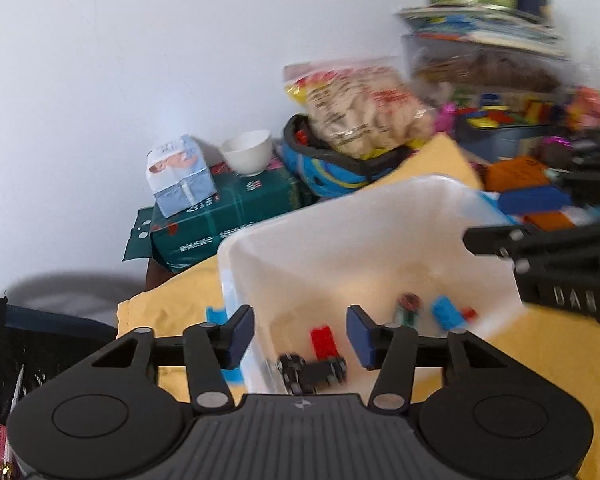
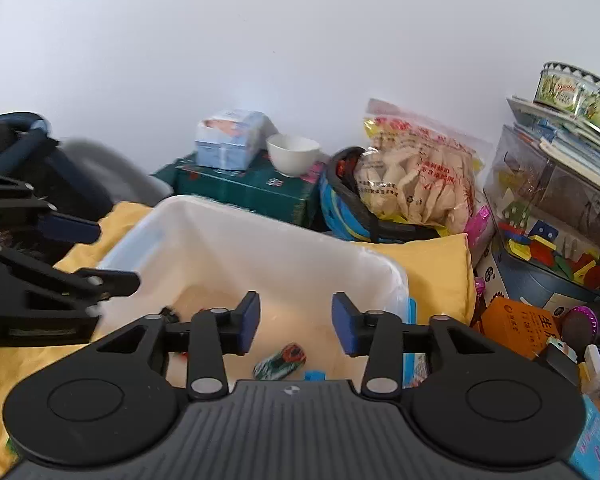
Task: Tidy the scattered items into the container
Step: 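Carry both cars over the white bin and open both grippers, then grasp the green snowman card with left gripper while right grasps the white striped car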
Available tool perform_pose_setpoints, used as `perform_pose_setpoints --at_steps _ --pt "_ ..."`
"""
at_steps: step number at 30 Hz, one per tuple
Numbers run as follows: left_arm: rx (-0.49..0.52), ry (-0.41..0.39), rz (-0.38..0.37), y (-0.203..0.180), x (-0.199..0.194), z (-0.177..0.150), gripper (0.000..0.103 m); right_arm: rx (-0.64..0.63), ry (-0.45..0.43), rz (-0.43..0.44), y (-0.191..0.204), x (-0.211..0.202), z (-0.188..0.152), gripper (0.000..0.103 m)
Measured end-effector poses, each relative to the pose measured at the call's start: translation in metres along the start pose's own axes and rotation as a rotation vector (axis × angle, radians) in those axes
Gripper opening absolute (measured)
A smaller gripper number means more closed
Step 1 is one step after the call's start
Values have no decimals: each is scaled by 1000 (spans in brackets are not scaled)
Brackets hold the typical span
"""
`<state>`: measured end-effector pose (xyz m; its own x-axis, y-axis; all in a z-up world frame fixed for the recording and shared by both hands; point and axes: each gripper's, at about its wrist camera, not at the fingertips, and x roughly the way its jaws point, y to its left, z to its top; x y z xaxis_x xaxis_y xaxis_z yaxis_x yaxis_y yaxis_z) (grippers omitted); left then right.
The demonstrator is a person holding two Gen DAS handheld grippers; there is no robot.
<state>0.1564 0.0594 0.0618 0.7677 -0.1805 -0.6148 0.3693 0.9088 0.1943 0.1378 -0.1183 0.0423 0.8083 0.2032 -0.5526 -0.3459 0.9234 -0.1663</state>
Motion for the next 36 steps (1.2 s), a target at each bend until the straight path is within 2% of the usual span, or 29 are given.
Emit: perform_pose_setpoints --at_steps 1,3,5,6,7,9,11,14,16,20,22,26,30,33,36 --pt "21 -8 4 -3 -11 -10 72 -12 -7 21 0 -9 -6 53" --pt "47 -3 0 -10 -28 -34 72 -28 -2 56 1 -29 -24 53" --pt "53 17 -24 -18 -40 -59 72 -46 46 91 7 -40 -44 49" --pt "47 33 -39 -23 -46 -71 72 -56 81 105 11 -44 -57 44" --pt "36 58 -73 -29 -51 -85 72 -64 116 118 15 -48 -69 37" --pt "17 114 -144 -42 -57 -108 71 -84 204 163 25 -54 -99 34" --pt "15 162 -204 -59 -62 -128 69 -73 282 196 34 -61 -129 34" --pt "47 184 -285 -84 -69 -147 68 -38 365 219 42 -71 -161 33" --pt "97 182 -335 -100 -74 -153 60 -20 395 221 45 -78 -175 33" --pt "173 192 -410 -126 -77 -162 52 12 409 239 46 -86 -192 33" --pt "206 225 -432 -140 -76 -171 34 8 412 224 47 -87 -197 34" --pt "211 284 -410 -145 -71 -191 30 15 404 223 47 -90 -200 34" --pt "150 287 -347 -127 -74 -196 31 9 395 227 48 -88 -202 35" --pt "91 317 -340 -112 -72 -200 32 3 388 228 48 -87 -201 36" --pt "82 317 -318 -107 -77 -204 32 -15 376 227 50 -86 -198 36"
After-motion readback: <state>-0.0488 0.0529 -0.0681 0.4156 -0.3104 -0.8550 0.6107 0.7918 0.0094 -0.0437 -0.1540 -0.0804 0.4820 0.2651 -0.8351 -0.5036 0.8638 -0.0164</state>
